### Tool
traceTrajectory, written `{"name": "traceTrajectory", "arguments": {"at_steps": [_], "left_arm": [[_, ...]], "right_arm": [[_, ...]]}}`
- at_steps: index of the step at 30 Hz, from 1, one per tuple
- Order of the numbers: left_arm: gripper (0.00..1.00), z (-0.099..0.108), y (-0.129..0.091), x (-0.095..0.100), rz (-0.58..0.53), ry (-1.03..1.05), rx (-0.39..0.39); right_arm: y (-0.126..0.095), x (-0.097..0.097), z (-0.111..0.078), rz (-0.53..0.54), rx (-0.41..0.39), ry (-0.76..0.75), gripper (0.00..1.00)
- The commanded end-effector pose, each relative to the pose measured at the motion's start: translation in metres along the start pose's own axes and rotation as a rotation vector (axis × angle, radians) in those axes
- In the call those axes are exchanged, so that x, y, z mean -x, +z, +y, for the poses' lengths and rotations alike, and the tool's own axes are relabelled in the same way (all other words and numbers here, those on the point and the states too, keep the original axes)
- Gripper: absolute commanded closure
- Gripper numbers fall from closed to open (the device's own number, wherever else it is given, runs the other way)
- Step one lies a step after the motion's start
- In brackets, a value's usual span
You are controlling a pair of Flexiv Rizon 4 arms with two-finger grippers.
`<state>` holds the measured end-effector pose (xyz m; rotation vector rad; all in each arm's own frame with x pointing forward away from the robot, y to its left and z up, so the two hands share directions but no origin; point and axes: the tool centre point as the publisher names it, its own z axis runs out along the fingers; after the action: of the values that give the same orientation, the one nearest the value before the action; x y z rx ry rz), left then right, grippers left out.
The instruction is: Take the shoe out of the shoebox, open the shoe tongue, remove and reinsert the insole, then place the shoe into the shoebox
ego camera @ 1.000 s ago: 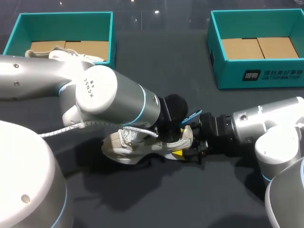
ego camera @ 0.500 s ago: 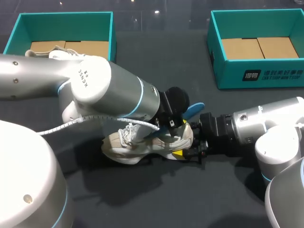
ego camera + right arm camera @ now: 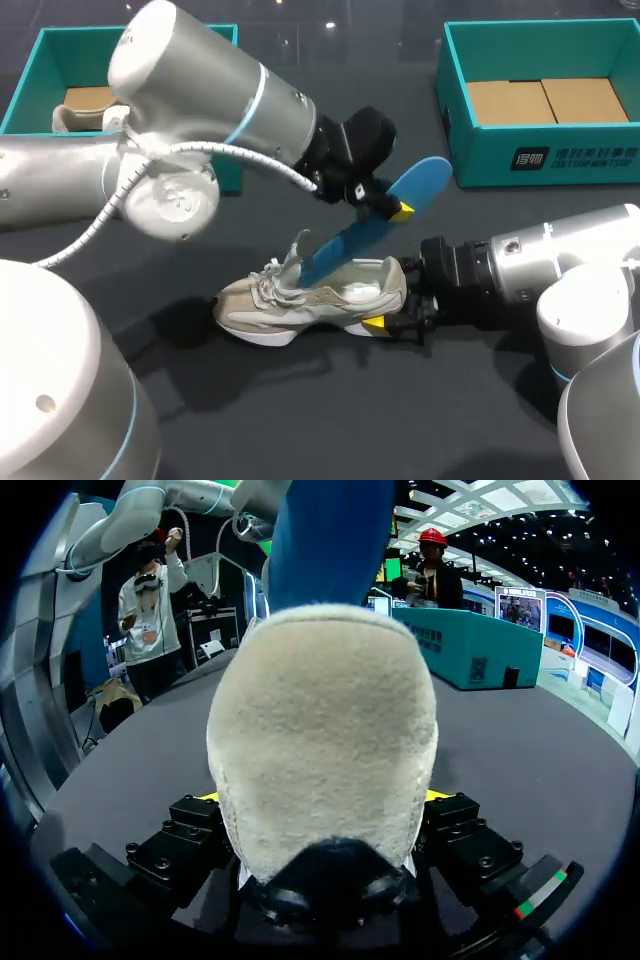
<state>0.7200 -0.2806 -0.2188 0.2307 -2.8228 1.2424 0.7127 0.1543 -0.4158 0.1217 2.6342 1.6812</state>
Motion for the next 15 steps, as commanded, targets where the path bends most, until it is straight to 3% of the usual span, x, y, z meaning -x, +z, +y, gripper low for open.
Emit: {"name": "traceTrajectory", "arguments": {"at_steps": [1, 13, 15], "left_arm": [[1.00, -0.001, -0.024, 0.001, 0.146, 0.006, 0.006], [1.00, -0.001, -0.024, 0.001, 0.146, 0.006, 0.006], [1.00, -0.007, -0.032, -0.011, 0.176, -0.023, -0.100]], "right_arm": [[0.001, 0.000, 0.000, 0.000, -0.005, 0.001, 1.00], [0.001, 0.000, 0.000, 0.000, -0.005, 0.001, 1.00], [0.001, 0.000, 0.000, 0.000, -0.005, 0.001, 1.00]]}}
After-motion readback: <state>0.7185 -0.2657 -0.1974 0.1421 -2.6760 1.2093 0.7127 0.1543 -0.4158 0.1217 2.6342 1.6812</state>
